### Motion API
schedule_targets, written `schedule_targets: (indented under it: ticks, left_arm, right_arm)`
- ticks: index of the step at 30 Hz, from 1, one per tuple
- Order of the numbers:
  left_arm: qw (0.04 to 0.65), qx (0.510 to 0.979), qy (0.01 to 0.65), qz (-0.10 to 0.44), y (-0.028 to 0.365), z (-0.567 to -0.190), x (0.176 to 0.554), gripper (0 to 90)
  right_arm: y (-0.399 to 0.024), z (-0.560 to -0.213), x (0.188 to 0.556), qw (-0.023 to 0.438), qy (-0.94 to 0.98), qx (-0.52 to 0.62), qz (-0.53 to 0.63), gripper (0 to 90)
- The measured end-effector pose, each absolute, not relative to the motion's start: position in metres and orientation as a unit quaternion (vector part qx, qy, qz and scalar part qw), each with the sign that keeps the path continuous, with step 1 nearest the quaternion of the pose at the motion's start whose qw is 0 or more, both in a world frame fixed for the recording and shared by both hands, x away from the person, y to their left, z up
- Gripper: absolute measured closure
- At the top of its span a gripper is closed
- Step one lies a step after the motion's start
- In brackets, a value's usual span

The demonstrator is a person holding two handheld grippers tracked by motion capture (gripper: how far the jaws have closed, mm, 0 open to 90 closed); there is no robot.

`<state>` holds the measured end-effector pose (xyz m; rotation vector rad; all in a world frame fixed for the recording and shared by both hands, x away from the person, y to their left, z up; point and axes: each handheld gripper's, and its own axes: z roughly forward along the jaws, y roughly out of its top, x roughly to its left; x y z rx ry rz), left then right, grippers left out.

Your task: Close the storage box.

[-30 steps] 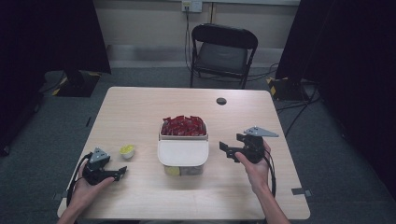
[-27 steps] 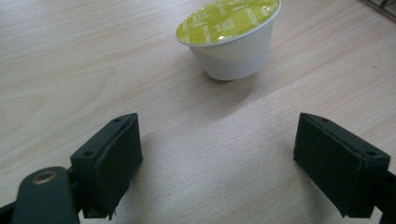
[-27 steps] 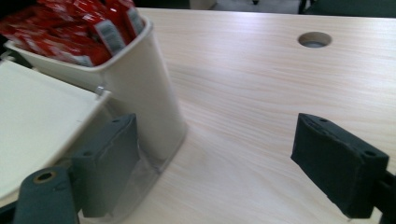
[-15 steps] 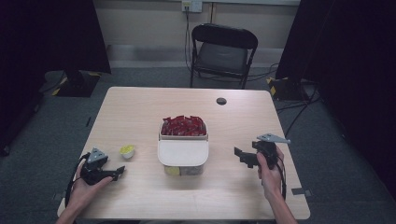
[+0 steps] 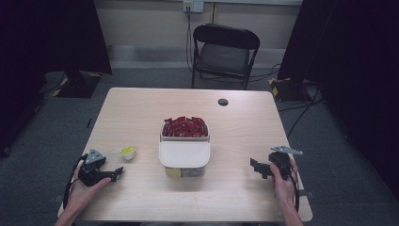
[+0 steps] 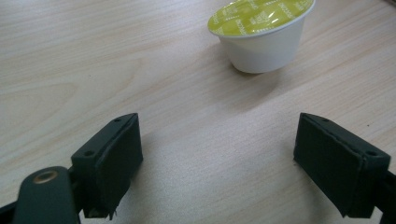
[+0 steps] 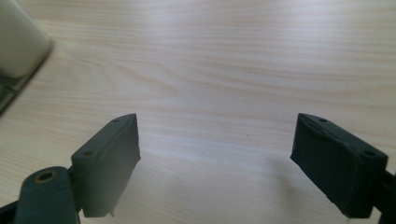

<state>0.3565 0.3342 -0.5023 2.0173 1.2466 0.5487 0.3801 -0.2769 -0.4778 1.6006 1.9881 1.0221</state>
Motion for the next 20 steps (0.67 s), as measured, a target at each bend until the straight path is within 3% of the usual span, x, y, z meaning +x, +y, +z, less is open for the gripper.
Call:
schedule_targets:
  ticks: [11,20]
  left_arm:
    - [0.345,0.778,0.481,0.212,0.335,-0.502,0.356,14.8]
    - [0.345,0.778,0.480,0.211,0.335,-0.502,0.356,14.8]
  right_arm:
    - [-0.283,-0.498,0.382,0.259,0.701,0.594,0.297,13.7]
    - [-0.282,-0.500,0.382,0.263,0.703,0.587,0.304,12.3]
